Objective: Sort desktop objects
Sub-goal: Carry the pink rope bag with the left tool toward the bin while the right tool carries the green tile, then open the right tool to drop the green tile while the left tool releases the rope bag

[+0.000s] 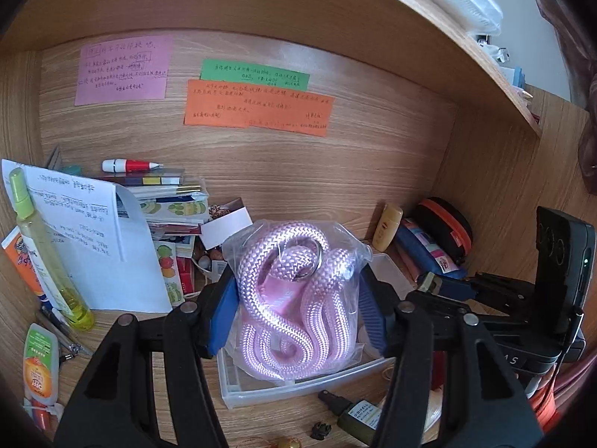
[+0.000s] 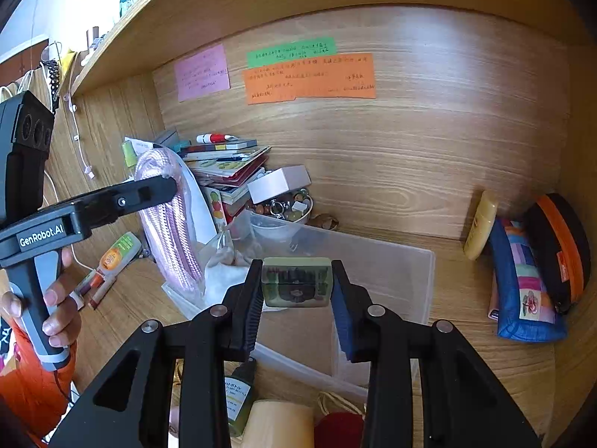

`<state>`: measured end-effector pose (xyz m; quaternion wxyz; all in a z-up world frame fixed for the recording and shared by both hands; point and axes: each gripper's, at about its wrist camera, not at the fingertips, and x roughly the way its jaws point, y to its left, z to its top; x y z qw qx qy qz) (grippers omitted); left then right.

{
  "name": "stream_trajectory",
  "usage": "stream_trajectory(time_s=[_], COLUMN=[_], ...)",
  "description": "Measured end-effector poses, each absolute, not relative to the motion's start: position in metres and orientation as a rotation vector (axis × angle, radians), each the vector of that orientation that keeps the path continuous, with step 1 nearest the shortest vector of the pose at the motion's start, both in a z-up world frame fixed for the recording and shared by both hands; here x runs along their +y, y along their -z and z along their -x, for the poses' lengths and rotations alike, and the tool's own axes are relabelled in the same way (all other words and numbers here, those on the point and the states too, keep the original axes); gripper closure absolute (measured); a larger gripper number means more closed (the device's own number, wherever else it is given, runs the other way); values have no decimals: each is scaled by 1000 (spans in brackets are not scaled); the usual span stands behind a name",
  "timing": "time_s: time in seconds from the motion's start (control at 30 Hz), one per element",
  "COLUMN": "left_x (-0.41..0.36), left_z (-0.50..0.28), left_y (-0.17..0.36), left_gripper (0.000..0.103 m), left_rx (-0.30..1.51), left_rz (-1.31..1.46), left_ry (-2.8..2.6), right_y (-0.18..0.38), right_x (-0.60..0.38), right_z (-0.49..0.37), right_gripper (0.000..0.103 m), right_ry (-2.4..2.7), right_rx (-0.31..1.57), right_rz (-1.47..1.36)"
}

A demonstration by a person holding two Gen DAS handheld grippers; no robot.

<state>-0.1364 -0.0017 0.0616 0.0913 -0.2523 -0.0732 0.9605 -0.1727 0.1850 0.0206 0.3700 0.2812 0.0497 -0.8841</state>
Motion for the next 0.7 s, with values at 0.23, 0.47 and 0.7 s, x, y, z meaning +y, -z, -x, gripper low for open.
stream_trajectory(time_s=[0.23,0.47,0.7], left_x=[7,7,14], left_z=[164,187,189], left_y=[-36,-5,5], left_gripper=[45,45,45], left_rx=[-195,-172,-105], left_rz=[877,1005,1030], left_ry=[-2826,-2842,-2865], right_y=[3,21,26], right_x=[172,163,160], right_z=[184,192,191], right_gripper=[72,72,72], right_ry=[2240,2230,2213], right_rx=[172,209,249], right_rz=[-789,-842,-855])
